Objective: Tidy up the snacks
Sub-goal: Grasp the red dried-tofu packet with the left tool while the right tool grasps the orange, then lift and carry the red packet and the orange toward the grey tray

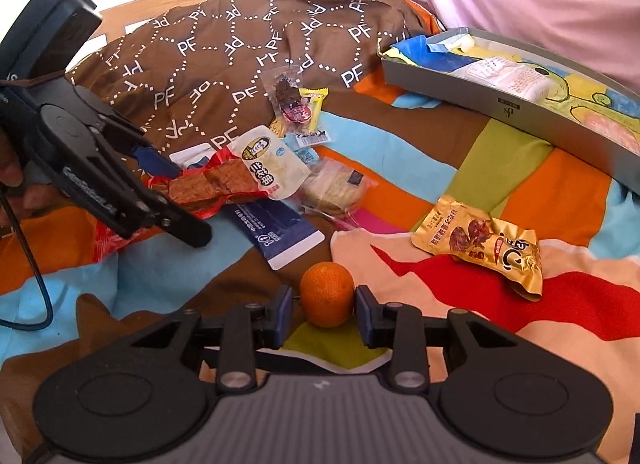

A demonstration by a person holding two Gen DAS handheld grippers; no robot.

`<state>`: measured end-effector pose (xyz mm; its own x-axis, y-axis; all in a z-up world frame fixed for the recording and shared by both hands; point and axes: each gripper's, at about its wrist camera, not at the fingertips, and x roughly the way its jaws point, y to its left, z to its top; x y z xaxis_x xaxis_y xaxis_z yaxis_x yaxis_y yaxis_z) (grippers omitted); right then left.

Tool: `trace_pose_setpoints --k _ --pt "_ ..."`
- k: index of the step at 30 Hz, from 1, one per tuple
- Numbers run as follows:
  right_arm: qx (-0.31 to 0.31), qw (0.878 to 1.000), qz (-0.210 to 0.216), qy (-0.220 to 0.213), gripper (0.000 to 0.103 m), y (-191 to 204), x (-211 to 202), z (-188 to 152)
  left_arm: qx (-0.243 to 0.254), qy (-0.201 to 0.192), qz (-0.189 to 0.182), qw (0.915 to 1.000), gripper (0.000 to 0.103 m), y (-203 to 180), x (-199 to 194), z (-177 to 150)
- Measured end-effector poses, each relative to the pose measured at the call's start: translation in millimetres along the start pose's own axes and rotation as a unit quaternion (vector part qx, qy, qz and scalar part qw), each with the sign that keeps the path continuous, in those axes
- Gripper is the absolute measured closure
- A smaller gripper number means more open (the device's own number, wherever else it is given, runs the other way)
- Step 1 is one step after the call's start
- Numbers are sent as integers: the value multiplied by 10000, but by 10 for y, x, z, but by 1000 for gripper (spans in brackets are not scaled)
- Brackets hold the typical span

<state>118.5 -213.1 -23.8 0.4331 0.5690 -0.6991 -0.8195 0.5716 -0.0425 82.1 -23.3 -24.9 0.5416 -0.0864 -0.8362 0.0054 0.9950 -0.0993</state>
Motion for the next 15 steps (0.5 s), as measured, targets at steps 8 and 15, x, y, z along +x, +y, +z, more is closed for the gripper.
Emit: trace_pose_setpoints --k 8,15 --pt "-49 10000 -15 70 57 31 64 0 354 152 283 9989 24 -142 135 54" --pt "-130 9999 -15 80 55 67 92 -1 234 173 151 9995 34 -119 112 71"
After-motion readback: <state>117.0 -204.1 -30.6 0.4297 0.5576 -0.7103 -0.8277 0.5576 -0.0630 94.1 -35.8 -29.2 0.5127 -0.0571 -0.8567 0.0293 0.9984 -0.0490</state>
